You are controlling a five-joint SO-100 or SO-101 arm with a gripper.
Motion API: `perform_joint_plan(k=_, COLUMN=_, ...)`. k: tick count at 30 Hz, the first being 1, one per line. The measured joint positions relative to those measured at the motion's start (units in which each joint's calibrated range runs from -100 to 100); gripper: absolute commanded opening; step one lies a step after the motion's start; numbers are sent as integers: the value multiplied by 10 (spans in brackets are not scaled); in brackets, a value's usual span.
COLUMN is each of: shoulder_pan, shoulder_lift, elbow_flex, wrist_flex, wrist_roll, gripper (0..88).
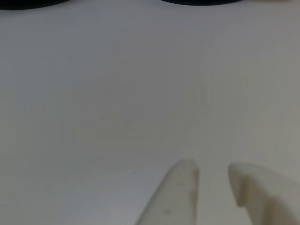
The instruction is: Pick up green cube and drop it in the blue box
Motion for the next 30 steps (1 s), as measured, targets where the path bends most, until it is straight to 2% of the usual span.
perform_joint_plan(k=15, shoulder_pan=1, shoulder_lift=0, elbow_flex=0, wrist_flex=0, wrist_roll=0, gripper=21)
perform_joint_plan(k=30, shoulder_pan=211, shoulder_lift=0, elbow_flex=0, wrist_flex=0, wrist_roll=-1, gripper=21)
